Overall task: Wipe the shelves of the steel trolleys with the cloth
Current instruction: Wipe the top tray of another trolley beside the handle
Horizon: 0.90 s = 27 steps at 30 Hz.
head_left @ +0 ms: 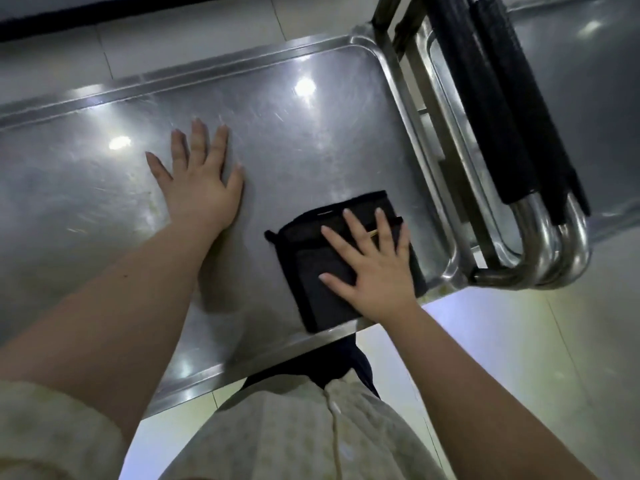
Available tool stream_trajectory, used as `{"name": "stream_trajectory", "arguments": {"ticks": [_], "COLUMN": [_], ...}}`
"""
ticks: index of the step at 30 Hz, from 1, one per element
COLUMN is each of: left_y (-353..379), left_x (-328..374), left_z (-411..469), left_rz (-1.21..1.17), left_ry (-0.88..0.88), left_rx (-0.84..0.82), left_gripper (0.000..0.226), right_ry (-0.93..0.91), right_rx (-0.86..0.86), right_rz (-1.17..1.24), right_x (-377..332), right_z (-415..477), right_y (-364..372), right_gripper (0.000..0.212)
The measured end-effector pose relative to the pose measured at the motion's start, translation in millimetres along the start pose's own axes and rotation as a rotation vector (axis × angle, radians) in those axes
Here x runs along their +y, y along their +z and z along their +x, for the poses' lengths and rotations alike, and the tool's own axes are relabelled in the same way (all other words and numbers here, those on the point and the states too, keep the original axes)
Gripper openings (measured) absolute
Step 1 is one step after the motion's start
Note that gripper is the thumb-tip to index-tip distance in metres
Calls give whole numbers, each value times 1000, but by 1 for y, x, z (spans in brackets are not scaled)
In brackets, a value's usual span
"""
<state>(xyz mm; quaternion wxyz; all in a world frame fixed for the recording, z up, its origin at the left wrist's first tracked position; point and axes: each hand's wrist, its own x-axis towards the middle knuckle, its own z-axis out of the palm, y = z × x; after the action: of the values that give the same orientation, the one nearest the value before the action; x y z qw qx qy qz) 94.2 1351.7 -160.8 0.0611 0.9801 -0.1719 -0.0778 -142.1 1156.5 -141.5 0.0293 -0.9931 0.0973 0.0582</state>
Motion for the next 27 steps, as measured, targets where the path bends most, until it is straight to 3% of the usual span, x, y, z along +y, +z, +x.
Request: {"name": "stream_trajectory", "arguments": {"ticks": [3, 6, 9, 13, 16, 21, 27], "left_y": [1, 2, 0, -1, -2, -1, -2], "left_x": [3, 6, 6, 7, 4, 4, 5], "left_z": [0, 0, 0, 2, 3, 1, 1], "left_rz": [0, 10, 31, 2, -22, -32, -19], "left_ry": [-3, -12, -9, -23, -23, -10, -2], "left_rx": [-1, -4, -4, -12, -5, 6, 11], "left_gripper": [62, 63, 63, 63, 63, 61, 62], "right_ry": [121, 157, 167, 0, -17, -5, 121], "right_rx": [-64, -96, -72, -57, -55, 20, -80], "right_rz": [-36, -72, -50, 9, 61, 83, 8], "right_x": [71, 82, 38, -68, -111, -52, 71], "right_z": [1, 1, 3, 12, 13, -8, -27], "right_y": [-7, -8, -6, 2, 4, 1, -9], "right_gripper": [70, 71, 73, 73, 72, 70, 71]}}
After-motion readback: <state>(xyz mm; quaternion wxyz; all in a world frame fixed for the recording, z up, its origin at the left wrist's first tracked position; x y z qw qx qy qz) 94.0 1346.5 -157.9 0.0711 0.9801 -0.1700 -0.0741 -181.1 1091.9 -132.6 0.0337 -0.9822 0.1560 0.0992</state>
